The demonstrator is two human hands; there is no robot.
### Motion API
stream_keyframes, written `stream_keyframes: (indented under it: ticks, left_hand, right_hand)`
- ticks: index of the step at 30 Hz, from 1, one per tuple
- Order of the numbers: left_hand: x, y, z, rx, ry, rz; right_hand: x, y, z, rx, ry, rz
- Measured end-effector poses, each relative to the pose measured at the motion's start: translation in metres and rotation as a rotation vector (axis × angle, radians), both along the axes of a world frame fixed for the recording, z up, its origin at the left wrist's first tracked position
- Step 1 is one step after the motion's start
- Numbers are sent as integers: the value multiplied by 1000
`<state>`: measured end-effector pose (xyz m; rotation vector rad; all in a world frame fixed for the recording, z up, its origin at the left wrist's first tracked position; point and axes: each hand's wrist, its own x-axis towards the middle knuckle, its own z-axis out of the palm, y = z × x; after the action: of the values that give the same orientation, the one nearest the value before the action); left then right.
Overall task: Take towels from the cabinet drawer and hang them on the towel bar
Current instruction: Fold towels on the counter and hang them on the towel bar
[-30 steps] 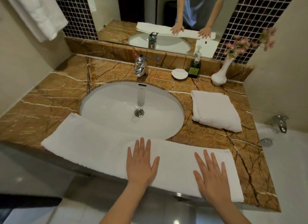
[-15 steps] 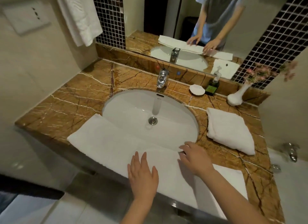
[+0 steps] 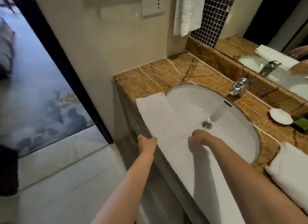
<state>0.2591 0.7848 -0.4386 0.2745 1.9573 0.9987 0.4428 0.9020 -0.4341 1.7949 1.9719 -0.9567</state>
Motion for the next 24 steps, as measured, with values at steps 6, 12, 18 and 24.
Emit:
stream_keyframes:
  ticks: [6,12,18,24]
  left_hand:
    - [15,-24,-7,-73,-368,-45]
    - [34,-26,-10,-55,-393,-51]
    - [45,-22,-16,-85,-347,-35]
    - [42,-17,-3,-33,-374,-25]
  right_hand:
    - [-10,-4,-16,-2,54,-89]
    - [0,-1,-7,-25,83,-146]
    - [8,2,10,24,78,-72]
    - [9,-3,36,37,153,-95]
